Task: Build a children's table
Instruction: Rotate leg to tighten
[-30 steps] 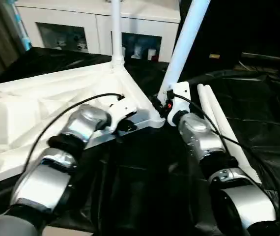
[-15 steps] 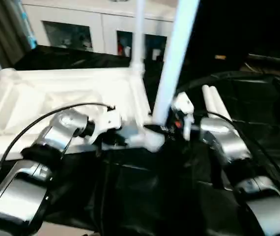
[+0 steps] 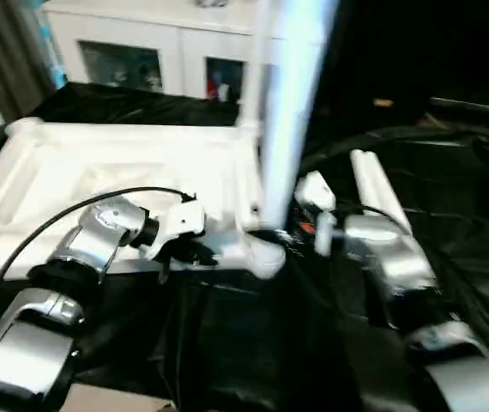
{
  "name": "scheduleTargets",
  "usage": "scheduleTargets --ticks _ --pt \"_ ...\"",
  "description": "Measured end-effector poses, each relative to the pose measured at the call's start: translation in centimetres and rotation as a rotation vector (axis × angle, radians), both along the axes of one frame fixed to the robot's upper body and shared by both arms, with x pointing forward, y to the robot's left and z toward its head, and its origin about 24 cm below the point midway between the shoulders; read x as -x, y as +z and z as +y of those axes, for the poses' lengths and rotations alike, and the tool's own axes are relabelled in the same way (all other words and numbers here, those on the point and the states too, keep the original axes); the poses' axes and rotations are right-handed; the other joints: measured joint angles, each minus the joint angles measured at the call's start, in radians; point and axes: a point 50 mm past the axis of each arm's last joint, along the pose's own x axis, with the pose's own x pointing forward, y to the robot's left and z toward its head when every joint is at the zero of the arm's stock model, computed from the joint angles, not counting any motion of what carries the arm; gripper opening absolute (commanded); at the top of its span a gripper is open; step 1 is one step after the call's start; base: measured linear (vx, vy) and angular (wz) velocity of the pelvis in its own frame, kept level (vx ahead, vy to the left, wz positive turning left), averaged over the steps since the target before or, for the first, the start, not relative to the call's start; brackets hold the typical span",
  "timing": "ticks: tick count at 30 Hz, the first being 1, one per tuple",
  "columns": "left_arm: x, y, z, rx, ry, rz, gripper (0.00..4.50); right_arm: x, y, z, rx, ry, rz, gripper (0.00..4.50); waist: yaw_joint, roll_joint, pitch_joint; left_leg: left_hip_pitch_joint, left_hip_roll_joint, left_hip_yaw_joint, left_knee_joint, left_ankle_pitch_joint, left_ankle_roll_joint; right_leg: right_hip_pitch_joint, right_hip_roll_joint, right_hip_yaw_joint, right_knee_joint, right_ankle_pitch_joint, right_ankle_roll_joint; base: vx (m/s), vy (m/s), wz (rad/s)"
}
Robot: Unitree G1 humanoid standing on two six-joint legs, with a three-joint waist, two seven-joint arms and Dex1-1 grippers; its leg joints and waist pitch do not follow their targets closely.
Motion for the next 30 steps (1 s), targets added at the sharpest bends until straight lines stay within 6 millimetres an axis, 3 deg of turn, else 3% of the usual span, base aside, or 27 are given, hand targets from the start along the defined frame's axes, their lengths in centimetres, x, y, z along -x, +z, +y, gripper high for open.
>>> scheduleTargets --ticks 8,11,17,19,20,24,25,26,30 --pt "-2.1 0.0 -4.1 -0.011 0.165 -0.04 0.0 -2.4 -0.5 -0.3 -0.007 -0.436 0.067 1.87 0.024 0.003 0.003 -0.001 0.0 0.0 -0.001 0.005 0.0 0.001 -0.001 -0.001 0.002 0.002 0.0 0.0 0.0 0.0" --pt "-2.6 0.2 -4.7 -0.021 0.203 -0.07 0.0 -2.8 -0.1 -0.6 -0.018 -0.493 0.043 1.87 0.02 0.003 0.003 -0.003 0.0 0.001 -0.001 0.005 0.001 0.0 -0.001 -0.001 -0.001 0.002 0.0 0.0 0.0 0.0" --pt "-3.2 0.5 -4.9 -0.031 0.25 -0.17 0.0 -2.0 0.3 1.6 -0.15 -0.411 0.035 1.87 -0.004 0.005 0.004 -0.011 0.0 0.0 -0.002 0.004 0.003 -0.007 0.0 -0.002 0.0 0.002 0.001 0.0 0.0 0.0" --pt "-3.2 1.0 -5.2 -0.005 0.221 -0.198 0.0 -0.7 -1.9 2.0 -0.151 -0.361 0.119 1.87 0.002 0.009 0.006 -0.021 0.0 -0.002 0.0 0.007 0.006 -0.015 0.0 -0.004 0.0 0.003 0.002 0.0 0.0 0.0" --pt "-3.1 1.1 -5.0 0.0 0.212 -0.202 0.0 -0.5 -1.9 1.9 -0.183 -0.353 0.12 1.87 0.004 0.014 0.01 -0.024 0.0 -0.002 0.002 0.008 0.01 -0.017 -0.001 -0.004 0.001 0.005 0.003 0.0 0.0 0.0" --pt "-2.2 1.4 -3.5 0.07 0.129 -0.193 0.0 -0.1 -0.9 -0.1 -0.248 -0.286 0.085 1.87 0.017 0.021 0.014 -0.044 0.001 -0.003 0.009 0.008 0.017 -0.033 -0.001 -0.005 0.006 0.007 0.006 0.0 0.0 0.0" --pt "-2.0 1.5 -3.2 0.09 0.121 -0.19 0.45 0.0 -0.7 -0.1 -0.266 -0.265 0.08 1.87 0.022 0.022 0.014 -0.048 0.001 -0.003 0.013 0.007 0.018 -0.036 -0.001 -0.005 0.007 0.01 0.011 0.0 0.0 0.0" --pt "-1.9 1.6 -3.1 0.105 0.114 -0.185 0.45 0.2 -0.5 -0.1 -0.275 -0.246 0.076 1.87 0.025 0.022 0.015 -0.051 0.002 -0.004 0.016 0.007 0.019 -0.039 -0.001 -0.006 0.009 0.009 0.011 0.0 0.0 0.0" --pt "-1.3 4.6 -2.9 0.285 0.045 -0.183 0.78 0.1 0.7 -1.4 -0.297 -0.239 0.023 1.87 0.037 0.023 0.015 -0.054 0.002 -0.002 0.025 0.006 0.02 -0.04 -0.003 -0.005 0.016 0.005 0.003 0.0 0.0 0.0"
